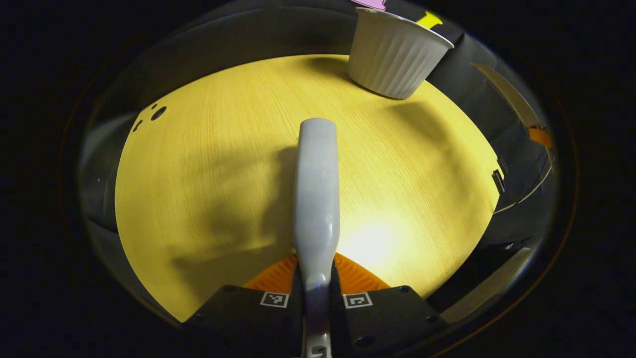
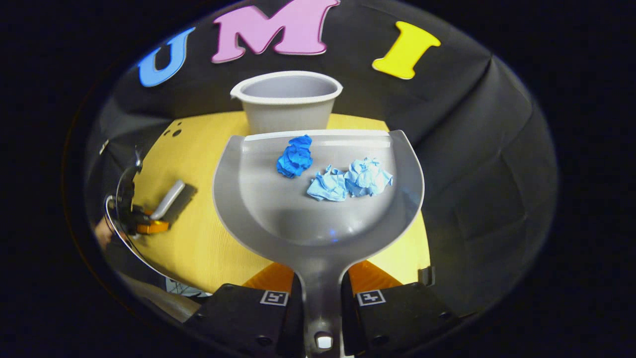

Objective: Pick up the small broom and dustpan from the desktop, sweep the trash into the dustpan with the broom, and then empty the trash into the garbage bin.

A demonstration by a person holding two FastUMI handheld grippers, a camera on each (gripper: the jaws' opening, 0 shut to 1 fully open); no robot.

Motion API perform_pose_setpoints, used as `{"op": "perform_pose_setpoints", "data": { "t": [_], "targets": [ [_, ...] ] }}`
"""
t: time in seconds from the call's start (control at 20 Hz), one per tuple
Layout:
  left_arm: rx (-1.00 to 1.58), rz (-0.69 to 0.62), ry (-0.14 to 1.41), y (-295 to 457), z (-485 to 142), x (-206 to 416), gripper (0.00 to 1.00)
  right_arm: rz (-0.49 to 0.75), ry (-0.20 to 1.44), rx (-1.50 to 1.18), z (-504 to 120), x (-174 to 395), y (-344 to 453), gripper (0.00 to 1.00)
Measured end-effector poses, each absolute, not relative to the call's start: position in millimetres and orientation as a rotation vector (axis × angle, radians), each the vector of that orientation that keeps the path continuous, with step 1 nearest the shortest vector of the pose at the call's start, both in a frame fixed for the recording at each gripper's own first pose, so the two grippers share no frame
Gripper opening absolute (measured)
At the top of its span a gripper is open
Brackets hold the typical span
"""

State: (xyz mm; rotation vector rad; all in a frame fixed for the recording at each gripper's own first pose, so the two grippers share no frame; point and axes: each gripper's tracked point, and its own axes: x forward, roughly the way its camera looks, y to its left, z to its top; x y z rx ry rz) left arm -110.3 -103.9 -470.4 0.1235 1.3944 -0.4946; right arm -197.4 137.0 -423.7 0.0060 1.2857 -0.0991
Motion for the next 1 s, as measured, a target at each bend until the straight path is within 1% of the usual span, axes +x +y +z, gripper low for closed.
{"op": "perform_pose_setpoints", "data": {
  "t": [0.15, 0.3, 0.35, 0.4, 0.5, 0.55, 0.6, 0.65, 0.7, 0.8, 0.85, 1.0],
  "targets": [
    [0.109, -0.499, 1.393, -100.0, -475.0, -107.9, 0.25, -0.138, 1.253, -0.047, -428.3, -176.5, 139.8, 0.35],
    [0.107, -0.504, 1.39, -101.9, -475.9, -106.4, 0.26, -0.127, 1.234, -0.09, -429.5, -142.7, 137.1, 0.35],
    [0.107, -0.505, 1.387, -103.2, -475.5, -105.8, 0.26, -0.118, 1.234, -0.13, -431.1, -127.1, 135.8, 0.35],
    [0.108, -0.506, 1.383, -103.7, -474.7, -104.2, 0.22, -0.108, 1.235, -0.167, -430.6, -111.4, 132.8, 0.35],
    [0.107, -0.501, 1.376, -106.5, -472.6, -104.4, 0.26, -0.077, 1.237, -0.225, -432.6, -85.9, 129.5, 0.35],
    [0.101, -0.499, 1.379, -106.9, -472.8, -105.6, 0.29, -0.056, 1.247, -0.261, -432.8, -75.1, 125.0, 0.35],
    [0.096, -0.496, 1.381, -105.8, -473.7, -104.7, 0.26, -0.038, 1.26, -0.303, -432.4, -63.8, 118.3, 0.35],
    [0.087, -0.493, 1.383, -103.5, -475.8, -103.3, 0.29, -0.019, 1.273, -0.337, -434.8, -55.1, 118.4, 0.35],
    [0.08, -0.49, 1.385, -102.3, -476.6, -102.4, 0.29, -0.004, 1.28, -0.36, -438.9, -44.8, 119.3, 0.35],
    [0.073, -0.487, 1.389, -99.0, -479.8, -100.9, 0.22, 0.019, 1.292, -0.4, -443.4, -29.3, 121.3, 0.35],
    [0.075, -0.485, 1.388, -99.9, -480.9, -101.3, 0.25, 0.032, 1.3, -0.428, -445.1, -23.5, 121.9, 0.35],
    [0.081, -0.484, 1.388, -102.7, -480.5, -100.5, 0.25, 0.076, 1.331, -0.508, -453.9, -9.9, 122.9, 0.35]
  ]
}}
